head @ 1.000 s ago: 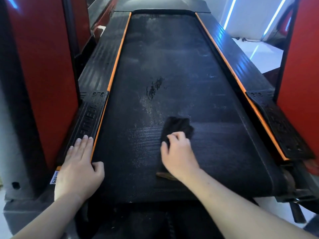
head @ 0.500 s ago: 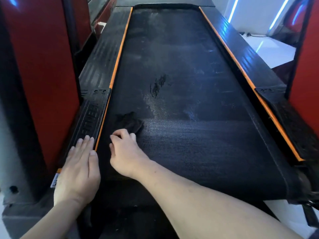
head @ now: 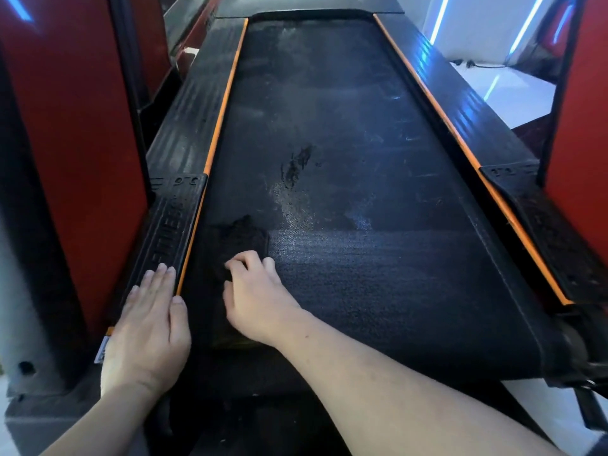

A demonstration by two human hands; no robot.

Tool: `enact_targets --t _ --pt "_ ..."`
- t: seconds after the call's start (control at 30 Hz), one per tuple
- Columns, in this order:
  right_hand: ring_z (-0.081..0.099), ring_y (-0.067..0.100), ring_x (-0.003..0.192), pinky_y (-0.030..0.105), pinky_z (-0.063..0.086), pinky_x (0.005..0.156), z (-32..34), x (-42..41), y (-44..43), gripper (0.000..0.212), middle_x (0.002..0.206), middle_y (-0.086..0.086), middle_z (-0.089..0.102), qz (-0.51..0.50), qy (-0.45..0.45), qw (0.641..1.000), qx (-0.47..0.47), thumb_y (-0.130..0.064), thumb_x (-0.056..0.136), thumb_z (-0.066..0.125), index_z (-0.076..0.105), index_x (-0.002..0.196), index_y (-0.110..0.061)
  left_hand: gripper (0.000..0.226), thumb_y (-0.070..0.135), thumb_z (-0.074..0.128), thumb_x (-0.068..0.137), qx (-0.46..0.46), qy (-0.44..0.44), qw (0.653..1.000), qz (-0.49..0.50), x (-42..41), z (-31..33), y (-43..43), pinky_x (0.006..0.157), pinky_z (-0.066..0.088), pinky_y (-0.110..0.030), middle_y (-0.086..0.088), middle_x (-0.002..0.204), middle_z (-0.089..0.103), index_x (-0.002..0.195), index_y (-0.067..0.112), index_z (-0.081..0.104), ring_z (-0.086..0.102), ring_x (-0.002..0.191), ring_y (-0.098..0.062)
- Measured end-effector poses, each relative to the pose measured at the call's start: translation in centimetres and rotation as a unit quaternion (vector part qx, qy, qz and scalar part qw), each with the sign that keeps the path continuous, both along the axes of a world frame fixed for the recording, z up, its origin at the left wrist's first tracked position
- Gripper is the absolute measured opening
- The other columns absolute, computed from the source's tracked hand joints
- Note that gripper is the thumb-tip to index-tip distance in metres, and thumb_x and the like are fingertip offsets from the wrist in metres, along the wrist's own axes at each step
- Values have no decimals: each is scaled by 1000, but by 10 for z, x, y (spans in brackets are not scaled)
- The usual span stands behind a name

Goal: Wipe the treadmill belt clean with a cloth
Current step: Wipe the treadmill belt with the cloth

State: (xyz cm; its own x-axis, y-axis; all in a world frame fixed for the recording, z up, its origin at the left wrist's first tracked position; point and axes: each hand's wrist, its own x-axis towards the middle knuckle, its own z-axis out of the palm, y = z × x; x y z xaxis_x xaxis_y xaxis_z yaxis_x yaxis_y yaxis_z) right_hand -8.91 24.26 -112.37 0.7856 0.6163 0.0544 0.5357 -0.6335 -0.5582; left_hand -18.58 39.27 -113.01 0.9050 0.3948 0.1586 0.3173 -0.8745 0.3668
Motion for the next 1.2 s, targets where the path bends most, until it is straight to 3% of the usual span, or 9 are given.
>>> enact_targets --t 0.1,0.33,0.77,0.97,1.07,1.13,1.2 --pt "38 28 114 43 39 106 2 2 -29 47 140 5 37 -21 -7 1000 -9 -29 102 41 43 144 -8 69 40 21 92 21 3 1000 0 -1 1 -2 120 -3 -18 1 161 23 152 7 31 10 148 -4" --pt "39 22 121 40 39 109 7 33 -124 46 139 -1 41 -107 -2 993 -46 -34 100 41 47 142 -13 72 39 36 88 61 17 998 2 -2 3 -5 123 9 -33 -5 161 26 151 4 32 17 150 -14" --pt "42 36 126 45 33 111 24 69 -312 42 141 9 43 -298 16 941 -159 -28 98 49 52 137 -13 73 36 36 86 79 20 997 1 -2 4 -6 123 12 -35 -7 161 26 151 3 33 18 150 -17" --pt "38 37 131 47 32 111 31 73 -326 44 146 9 39 -335 46 922 -186 -31 99 43 47 140 -17 66 33 39 89 59 3 998 0 0 5 -7 123 10 -33 -7 159 31 149 4 37 22 149 -19" --pt "38 41 128 49 32 109 29 75 -315 47 144 10 40 -376 51 910 -168 -41 97 46 48 138 -18 56 27 45 96 11 -26 1000 7 3 6 -1 121 19 -43 -12 155 39 146 4 41 28 146 -25" --pt "40 41 125 48 35 106 27 76 -310 52 140 12 41 -380 44 906 -179 -49 94 54 47 135 -18 58 31 41 93 41 -47 998 10 13 7 -4 115 29 -52 -22 147 45 141 1 46 36 139 -37" --pt "43 39 123 46 38 102 26 80 -307 48 136 11 44 -381 26 910 -160 -41 92 62 50 132 -17 57 31 40 92 87 -74 993 3 31 9 -17 111 31 -56 -26 142 45 138 -1 49 38 135 -44"
